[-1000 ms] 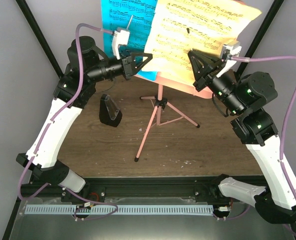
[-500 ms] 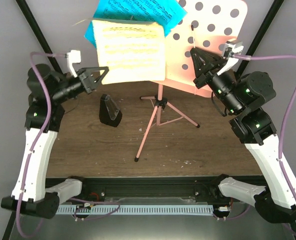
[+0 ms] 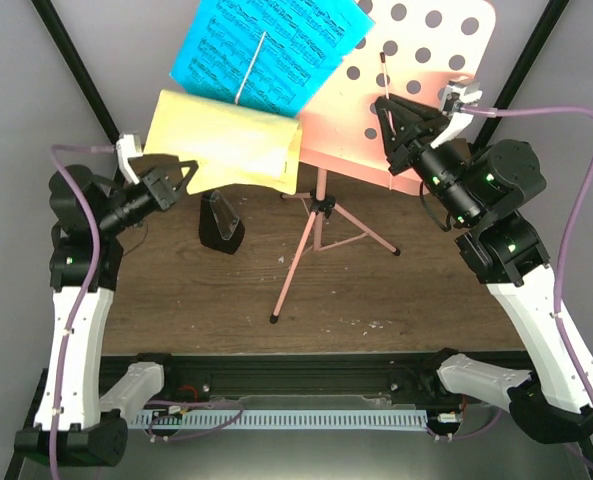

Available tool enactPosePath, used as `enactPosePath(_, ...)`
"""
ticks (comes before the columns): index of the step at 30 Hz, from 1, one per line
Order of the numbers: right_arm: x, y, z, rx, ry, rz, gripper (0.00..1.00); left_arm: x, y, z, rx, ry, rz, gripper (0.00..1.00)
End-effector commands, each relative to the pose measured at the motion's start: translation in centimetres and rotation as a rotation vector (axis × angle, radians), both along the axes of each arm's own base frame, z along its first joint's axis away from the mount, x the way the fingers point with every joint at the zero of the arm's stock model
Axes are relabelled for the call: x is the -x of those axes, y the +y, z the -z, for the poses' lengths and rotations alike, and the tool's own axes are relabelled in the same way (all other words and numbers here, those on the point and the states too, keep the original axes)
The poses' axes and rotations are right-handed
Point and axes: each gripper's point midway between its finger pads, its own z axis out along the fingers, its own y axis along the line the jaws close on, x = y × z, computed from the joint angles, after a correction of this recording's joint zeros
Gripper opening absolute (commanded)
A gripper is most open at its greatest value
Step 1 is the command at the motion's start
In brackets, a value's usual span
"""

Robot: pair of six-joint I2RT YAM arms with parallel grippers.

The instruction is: Pack up the instrument practice props

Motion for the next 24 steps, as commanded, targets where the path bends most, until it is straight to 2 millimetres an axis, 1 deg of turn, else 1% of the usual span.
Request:
enactPosePath(1, 0.1, 0.3, 0.7, 0.02, 0.017, -0.013, 0.25, 0.7, 1.9, 3.4, -0.051, 0.056, -0.135, 0.0)
enactPosePath(5, 0.9, 0.4, 0.4, 0.033, -0.006, -0.04, 0.38, 1.4, 2.6, 9.0, -0.053, 0.195, -0.186, 0.0)
enactPosePath(8, 2.2, 1.3, 0.1, 0.056, -0.047, -0.118, 0.49, 2.3, 2.5, 12.7, 0.001, 0.281, -0.19, 0.0)
enactPosePath(9, 2.7, 1.6, 0.0, 0.061, -0.06, -0.144, 0.54, 2.5, 2.7, 14.4, 0.01, 0.32, -0.207, 0.0)
enactPosePath(11, 3.3, 1.9, 0.0, 0.069, -0.078, -0.177, 0.6, 3.1, 3.2, 16.7, 0.012, 0.368, -0.243, 0.0)
enactPosePath(13, 3.7, 2.0, 0.0, 0.078, -0.096, -0.187, 0.69, 3.5, 3.7, 19.3, 0.002, 0.444, -0.282, 0.0)
enactPosePath(15, 4.1, 1.6, -0.1, 0.089, -0.112, -0.176, 0.76, 4.0, 4.1, 21.8, 0.0, 0.515, -0.307, 0.0)
enactPosePath(17, 4.4, 1.1, -0.1, 0.094, -0.125, -0.155, 0.82, 4.5, 4.4, 23.6, 0.005, 0.567, -0.335, 0.0)
enactPosePath(19, 4.8, 0.4, -0.3, 0.094, -0.14, -0.127, 0.87, 4.9, 4.8, 25.1, 0.021, 0.613, -0.369, 0.0)
enactPosePath(22, 5.6, -0.8, -0.6, 0.085, -0.168, -0.082, 0.93, 5.7, 5.0, 28.1, 0.051, 0.71, -0.401, 0.0)
enactPosePath(24, 6.0, -1.4, -0.7, 0.08, -0.184, -0.059, 0.96, 6.2, 5.1, 30.2, 0.076, 0.78, -0.418, 0.0)
